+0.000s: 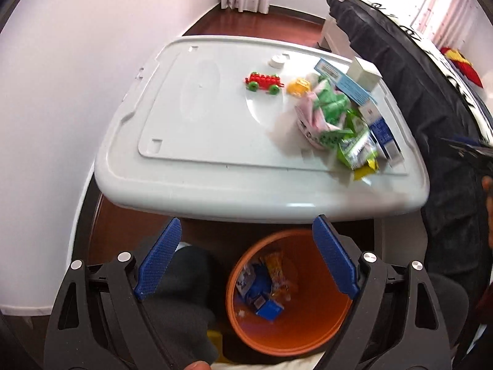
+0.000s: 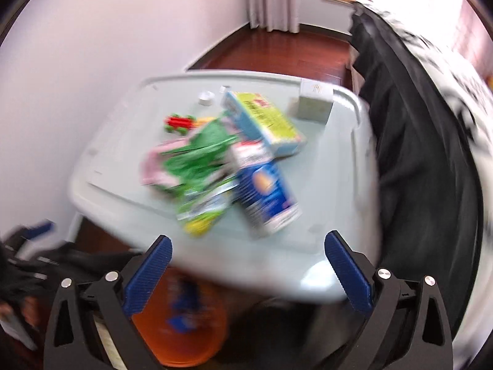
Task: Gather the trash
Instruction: 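Grasp the blue-white nasal spray box with the right gripper and lift it, then grasp the pink-green snack bag with the left gripper while the right gripper holds the box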
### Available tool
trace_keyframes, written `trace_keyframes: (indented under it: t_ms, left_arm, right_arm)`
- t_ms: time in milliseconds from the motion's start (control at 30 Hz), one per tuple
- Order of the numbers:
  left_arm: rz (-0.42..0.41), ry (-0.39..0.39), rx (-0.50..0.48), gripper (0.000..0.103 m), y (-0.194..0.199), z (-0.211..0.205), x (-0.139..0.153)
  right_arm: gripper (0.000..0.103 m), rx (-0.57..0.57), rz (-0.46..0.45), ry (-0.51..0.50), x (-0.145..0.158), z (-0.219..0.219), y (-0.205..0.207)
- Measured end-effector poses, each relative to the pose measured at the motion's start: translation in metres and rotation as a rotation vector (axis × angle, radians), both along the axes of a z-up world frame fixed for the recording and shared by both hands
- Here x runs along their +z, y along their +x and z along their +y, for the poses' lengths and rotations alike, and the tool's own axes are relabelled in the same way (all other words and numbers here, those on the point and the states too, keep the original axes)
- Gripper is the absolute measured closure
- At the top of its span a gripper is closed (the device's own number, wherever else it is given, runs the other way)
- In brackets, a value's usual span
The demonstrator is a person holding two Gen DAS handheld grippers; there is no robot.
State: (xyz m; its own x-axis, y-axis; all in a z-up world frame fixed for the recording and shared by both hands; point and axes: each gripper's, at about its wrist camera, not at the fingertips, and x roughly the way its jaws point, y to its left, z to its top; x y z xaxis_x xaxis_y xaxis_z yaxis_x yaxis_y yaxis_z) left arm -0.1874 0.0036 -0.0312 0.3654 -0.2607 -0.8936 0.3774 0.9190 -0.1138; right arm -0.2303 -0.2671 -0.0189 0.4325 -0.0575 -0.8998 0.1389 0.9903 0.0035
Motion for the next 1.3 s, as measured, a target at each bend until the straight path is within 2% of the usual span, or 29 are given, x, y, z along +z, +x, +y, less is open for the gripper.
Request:
trace_keyframes:
  t_ms: [167, 300, 533, 567, 600, 667, 700, 767, 833, 1000, 1233, 1300]
  left_arm:
    - [0.039, -0.015, 0.034, 0.018, 0.016, -0.001, -0.015]
    - [0.04, -0.015, 0.055, 0.018, 0.026, 0.0, -0.02]
    - [0.069, 0.0, 0.063, 0.018, 0.035, -0.004, -0.033]
    - [0.07, 0.003, 0.062, 0.018, 0.036, -0.004, -0.035]
    - [0.071, 0.004, 0.062, 0.018, 0.036, -0.005, -0.035]
    - [0.071, 0.006, 0.058, 0.018, 0.036, -0.006, -0.036]
    - [0.071, 0.008, 0.057, 0.018, 0.036, -0.006, -0.037]
    - [0.071, 0.008, 0.049, 0.018, 0.035, -0.008, -0.036]
    - [0.065, 0.007, 0.042, 0.018, 0.034, -0.009, -0.033]
    - [0.022, 0.006, -0.001, 0.018, 0.036, -0.022, -0.017]
    - [-0.066, -0.014, -0.087, 0.018, 0.056, -0.063, 0.018]
    - [-0.086, 0.027, -0.127, 0.018, 0.067, -0.083, 0.022]
  right_arm:
    - [0.005, 0.078, 0.166, 0.049, -0.054, -0.046, 0.066]
    - [0.005, 0.166, 0.222, 0.019, -0.085, -0.05, 0.089]
    - [0.005, 0.244, 0.271, 0.015, -0.116, -0.045, 0.112]
    - [0.012, 0.247, 0.27, 0.021, -0.12, -0.045, 0.112]
    - [0.029, 0.25, 0.272, 0.032, -0.123, -0.045, 0.112]
    - [0.047, 0.254, 0.297, 0.093, -0.128, -0.048, 0.111]
    - [0.048, 0.251, 0.281, 0.083, -0.126, -0.049, 0.109]
    - [0.048, 0.234, 0.267, 0.138, -0.122, -0.053, 0.104]
    - [0.049, 0.213, 0.236, 0.133, -0.115, -0.058, 0.1]
    - [0.049, 0.114, 0.09, 0.203, -0.071, -0.071, 0.069]
    - [0.049, 0.051, -0.045, 0.248, -0.019, -0.061, 0.014]
    - [0.049, 0.047, -0.068, 0.266, -0.009, -0.057, -0.003]
